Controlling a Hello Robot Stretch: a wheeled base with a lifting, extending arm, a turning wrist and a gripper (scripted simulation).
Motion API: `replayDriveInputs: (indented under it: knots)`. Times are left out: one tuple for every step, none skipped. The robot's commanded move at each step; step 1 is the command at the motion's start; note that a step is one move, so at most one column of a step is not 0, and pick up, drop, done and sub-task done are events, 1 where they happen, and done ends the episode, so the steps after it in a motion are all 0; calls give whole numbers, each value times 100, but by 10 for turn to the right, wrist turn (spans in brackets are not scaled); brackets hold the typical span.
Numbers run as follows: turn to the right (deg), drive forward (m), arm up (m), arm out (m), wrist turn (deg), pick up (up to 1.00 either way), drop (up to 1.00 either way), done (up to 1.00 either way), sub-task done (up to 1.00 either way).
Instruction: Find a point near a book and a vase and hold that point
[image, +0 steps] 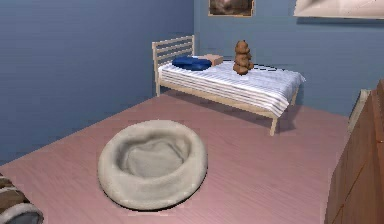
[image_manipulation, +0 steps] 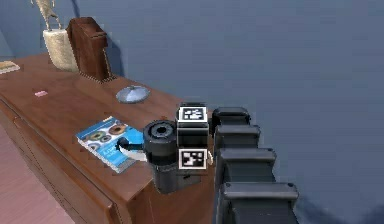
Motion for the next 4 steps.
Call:
replayDriveInputs:
  knots:
    - [0, 0, -10, 0, 0, 0, 0, 0, 0]
    - [0, 0, 0, 0, 0, 100, 0, 0, 0]
    - [0, 0, 10, 0, 0, 0, 0, 0, 0]
    - [0, 0, 0, 0, 0, 0, 0, 100, 0]
